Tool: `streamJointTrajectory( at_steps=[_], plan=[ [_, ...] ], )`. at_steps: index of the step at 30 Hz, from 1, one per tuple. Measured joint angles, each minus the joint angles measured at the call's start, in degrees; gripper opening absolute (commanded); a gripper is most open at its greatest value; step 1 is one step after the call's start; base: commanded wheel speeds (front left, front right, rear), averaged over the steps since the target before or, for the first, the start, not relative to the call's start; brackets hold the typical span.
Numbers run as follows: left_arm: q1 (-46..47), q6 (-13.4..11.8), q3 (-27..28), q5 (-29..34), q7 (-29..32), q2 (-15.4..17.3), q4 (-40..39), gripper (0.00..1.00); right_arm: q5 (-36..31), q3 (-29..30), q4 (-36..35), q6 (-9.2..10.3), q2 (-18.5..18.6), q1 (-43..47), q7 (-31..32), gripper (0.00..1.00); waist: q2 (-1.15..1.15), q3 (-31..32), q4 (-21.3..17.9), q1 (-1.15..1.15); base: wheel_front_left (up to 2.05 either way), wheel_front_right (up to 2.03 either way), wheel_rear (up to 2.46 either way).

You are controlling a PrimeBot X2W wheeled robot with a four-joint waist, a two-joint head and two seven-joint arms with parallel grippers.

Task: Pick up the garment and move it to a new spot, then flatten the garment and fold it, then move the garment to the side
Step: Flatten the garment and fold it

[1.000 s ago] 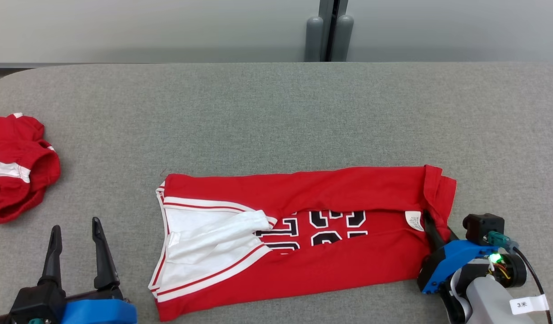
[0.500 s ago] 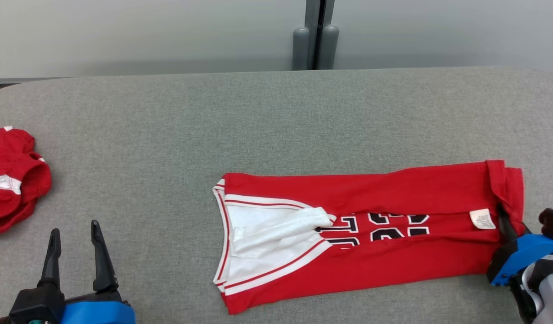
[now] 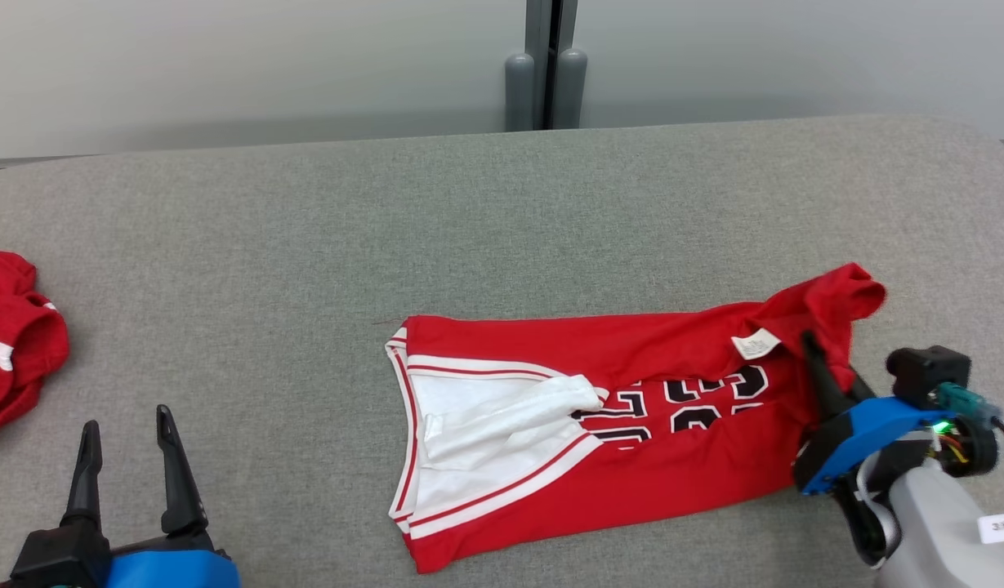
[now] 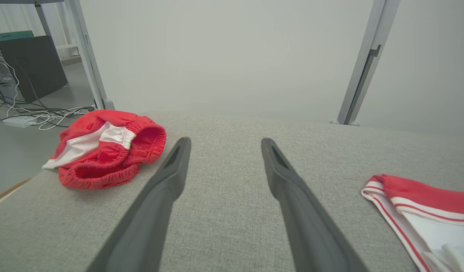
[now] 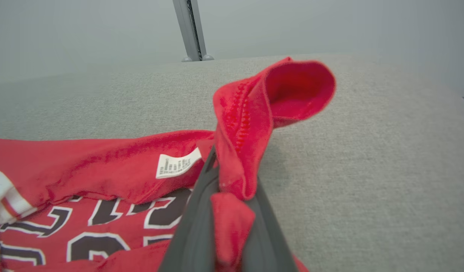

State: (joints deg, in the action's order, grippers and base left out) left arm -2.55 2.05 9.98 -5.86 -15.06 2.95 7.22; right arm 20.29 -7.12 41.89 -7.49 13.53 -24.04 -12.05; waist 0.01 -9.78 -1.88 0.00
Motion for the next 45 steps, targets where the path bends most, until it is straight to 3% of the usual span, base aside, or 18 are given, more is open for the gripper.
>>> streamJointTrajectory(
  at_steps=[13,21,34,35,36,37,45],
  plan=[
    [0.04,0.0,-1.41,-0.11,0.0,0.0,0.94,1.0,1.08,-12.51,-14.99,0.0,-7.65,2.21,7.65,0.0,0.0,0.44,0.99,0.0,0.0,0.0,0.0],
    [0.63,-0.02,-3.05,-0.6,0.0,0.0,1.93,1.0,3.18,-19.92,-15.97,0.0,-10.38,0.4,8.8,0.0,0.0,0.12,3.36,0.0,0.0,0.0,0.0],
    [1.84,-0.07,-3.61,-1.08,0.0,0.0,2.72,1.0,12.07,-32.08,-11.25,0.0,-10.67,-4.34,4.88,0.0,-0.01,-0.98,5.53,0.0,0.0,0.0,0.0],
    [1.87,-0.16,-3.6,-1.12,0.0,0.0,2.75,1.0,12.91,-32.41,-10.68,0.0,-10.69,-4.66,3.98,0.11,-0.01,-1.09,5.51,0.0,0.0,0.0,0.0],
    [1.92,-0.24,-3.63,-1.14,0.0,0.0,2.77,1.0,13.26,-32.84,-9.76,0.0,-10.66,-5.19,3.27,0.4,-0.01,-1.18,5.48,0.0,0.0,0.0,0.0],
    [2.03,-0.24,-3.65,-1.19,0.0,0.0,2.8,1.0,13.49,-33.33,-9.0,0.0,-10.66,-5.55,2.6,1.0,-0.01,-1.26,5.45,0.0,0.0,0.0,0.0],
    [2.71,-0.33,-3.28,-1.11,0.0,-0.01,2.44,1.0,13.29,-31.72,-4.22,0.0,-10.71,-7.77,-2.22,1.0,-0.01,-1.29,4.15,0.0,0.0,0.0,0.0]
  ],
)
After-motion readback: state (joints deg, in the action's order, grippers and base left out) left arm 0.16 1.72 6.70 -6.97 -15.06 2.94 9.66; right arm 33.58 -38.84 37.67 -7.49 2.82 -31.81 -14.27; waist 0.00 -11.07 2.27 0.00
